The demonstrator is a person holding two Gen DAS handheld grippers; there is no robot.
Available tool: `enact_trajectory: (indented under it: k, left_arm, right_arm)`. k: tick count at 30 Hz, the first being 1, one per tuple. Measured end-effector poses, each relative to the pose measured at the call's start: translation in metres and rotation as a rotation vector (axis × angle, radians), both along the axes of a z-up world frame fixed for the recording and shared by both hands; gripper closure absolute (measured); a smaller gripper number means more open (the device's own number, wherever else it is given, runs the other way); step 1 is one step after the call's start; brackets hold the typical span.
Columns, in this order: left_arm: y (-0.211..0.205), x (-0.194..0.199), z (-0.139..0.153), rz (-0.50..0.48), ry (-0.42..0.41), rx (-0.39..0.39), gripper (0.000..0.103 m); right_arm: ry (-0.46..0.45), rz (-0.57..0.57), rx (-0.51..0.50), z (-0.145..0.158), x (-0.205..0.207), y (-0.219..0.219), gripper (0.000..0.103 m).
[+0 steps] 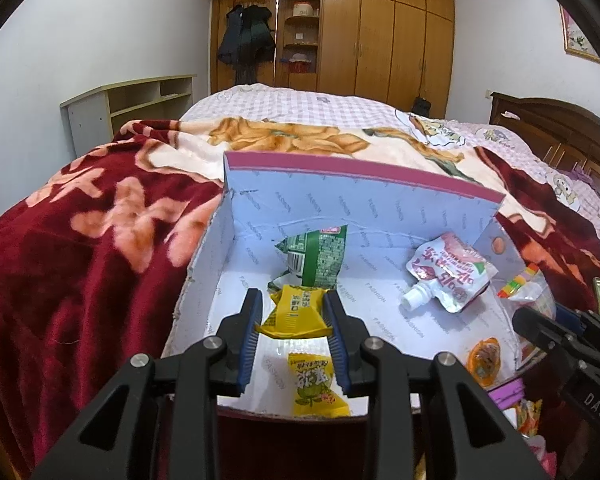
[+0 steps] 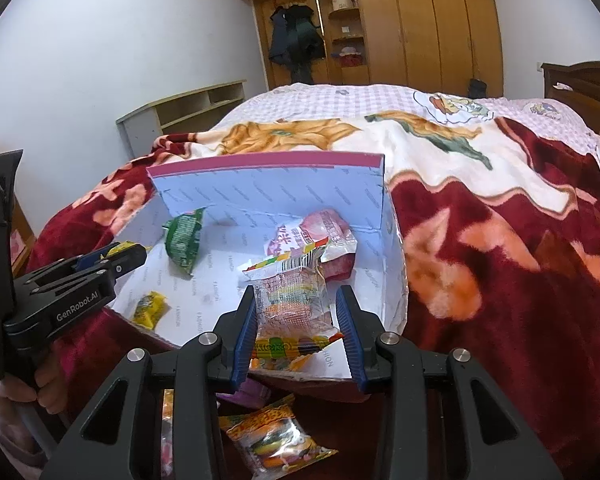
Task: Organize snacks
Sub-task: 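Open the left tool to drop the yellow packet while the right tool releases the candy packet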
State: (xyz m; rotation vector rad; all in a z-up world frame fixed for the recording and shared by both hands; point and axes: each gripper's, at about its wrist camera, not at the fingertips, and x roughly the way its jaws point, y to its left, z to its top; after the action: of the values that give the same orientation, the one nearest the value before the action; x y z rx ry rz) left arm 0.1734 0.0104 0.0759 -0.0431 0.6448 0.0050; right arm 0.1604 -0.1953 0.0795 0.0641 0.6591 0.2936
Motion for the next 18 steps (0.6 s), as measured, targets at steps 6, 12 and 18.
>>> enact_trajectory:
  k: [6, 12, 18]
  left_arm:
    - [0.001, 0.008, -0.01, 0.001, 0.027, 0.005, 0.07]
    - [0.002, 0.012, -0.015, 0.003, 0.043, 0.003, 0.07]
    - [0.004, 0.014, -0.016, 0.012, 0.05, 0.004, 0.07]
  right_arm:
    - [0.019, -0.002, 0.003, -0.007, 0.005, 0.0, 0.064]
    - [0.02, -0.002, 0.004, -0.007, 0.006, 0.0, 0.063]
    - [0.02, -0.004, 0.003, -0.007, 0.006, 0.0, 0.063]
